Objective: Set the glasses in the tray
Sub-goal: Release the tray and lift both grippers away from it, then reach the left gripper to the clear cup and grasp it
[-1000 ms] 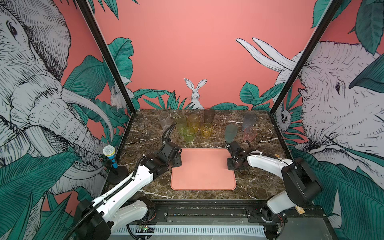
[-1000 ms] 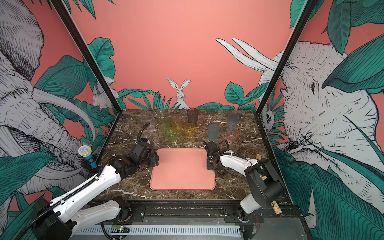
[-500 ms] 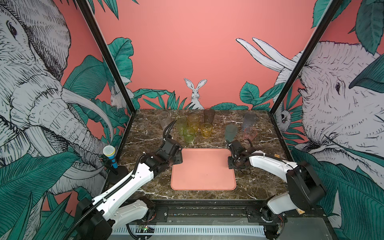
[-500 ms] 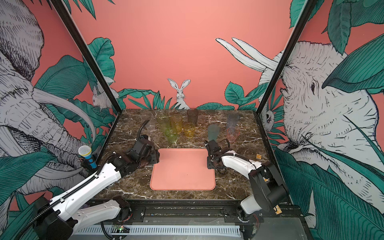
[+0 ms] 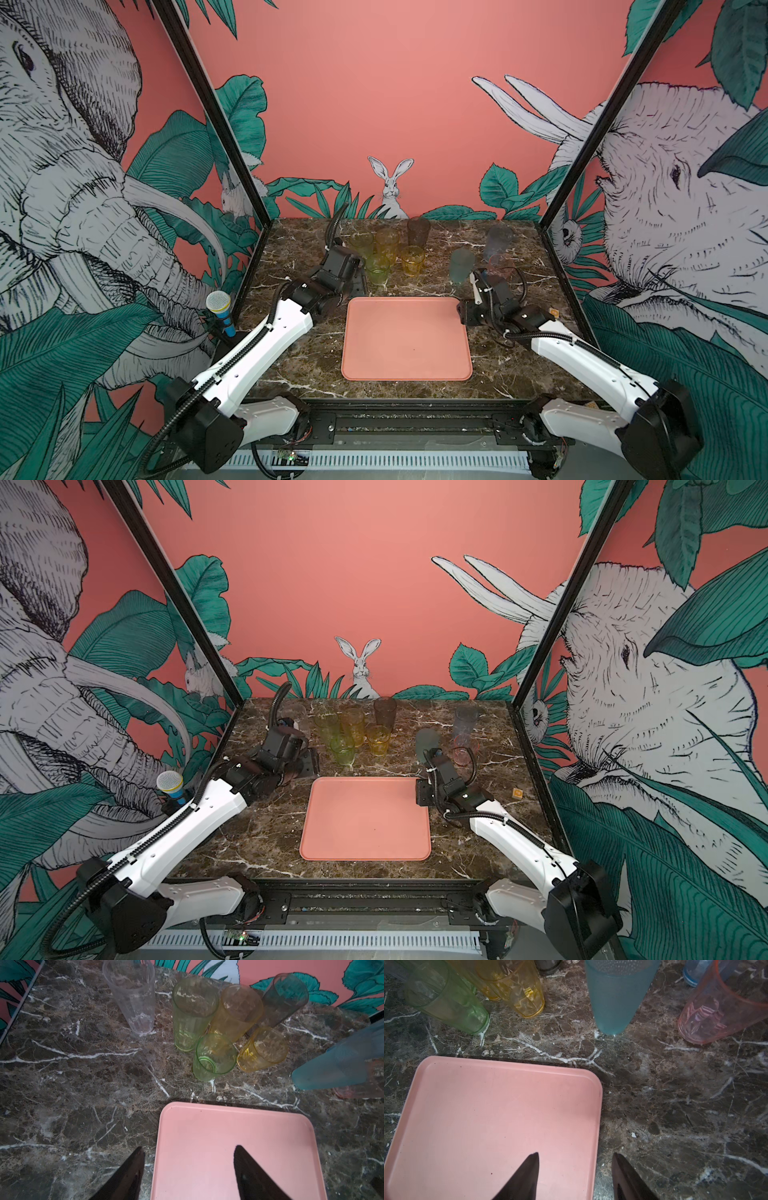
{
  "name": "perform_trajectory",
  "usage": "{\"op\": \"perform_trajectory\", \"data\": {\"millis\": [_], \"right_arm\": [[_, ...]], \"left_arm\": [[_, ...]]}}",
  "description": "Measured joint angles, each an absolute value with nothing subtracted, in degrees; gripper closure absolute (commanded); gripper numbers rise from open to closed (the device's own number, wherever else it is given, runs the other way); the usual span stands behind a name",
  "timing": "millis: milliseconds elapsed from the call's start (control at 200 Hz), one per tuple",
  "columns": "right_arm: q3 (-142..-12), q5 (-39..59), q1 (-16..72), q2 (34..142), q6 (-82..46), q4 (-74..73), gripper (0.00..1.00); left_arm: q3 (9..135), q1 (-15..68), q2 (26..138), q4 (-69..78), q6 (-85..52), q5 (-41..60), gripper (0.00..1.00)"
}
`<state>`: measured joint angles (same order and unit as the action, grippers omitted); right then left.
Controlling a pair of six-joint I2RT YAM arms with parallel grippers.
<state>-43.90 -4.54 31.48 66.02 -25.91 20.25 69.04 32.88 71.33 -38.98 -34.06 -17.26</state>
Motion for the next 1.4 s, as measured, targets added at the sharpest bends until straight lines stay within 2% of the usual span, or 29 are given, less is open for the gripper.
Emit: {"op": "perform_trajectory", "data": {"millis": [280,385,555,820,1101,1396], "right_arm": [[-41.32,-3.97,31.48,66.5,-22.22,10.5,0.39],[-41.45,-4.01,31.48,66.98,-21.82,7.88,0.39],[-37.39,-7.33,31.48,66.04,-21.39,0.58,0.36],[-34.26,-10.52,31.48,63.77,-20.78,0.08,0.35],[-34.24,-12.49,31.48,64.18,-20.75,-0.25,0.34],[-34.24,-12.88,31.48,65.6,-20.8,-0.21,0.32]], "left_arm": [[81.38,28.69,79.42,-44.77,-33.93,-20.4,0.28],[84.58,24.77,82.11,-45.43,-33.41,-19.73,0.28],[85.71,16.97,85.67,-44.03,-32.71,-15.79,0.26],[91.92,6.76,97.54,-41.85,-32.93,-6.72,0.26],[109.91,5.69,111.18,-44.69,-31.03,-4.1,0.28],[115.33,5.69,117.14,-47.51,-30.83,-6.09,0.29]]}}
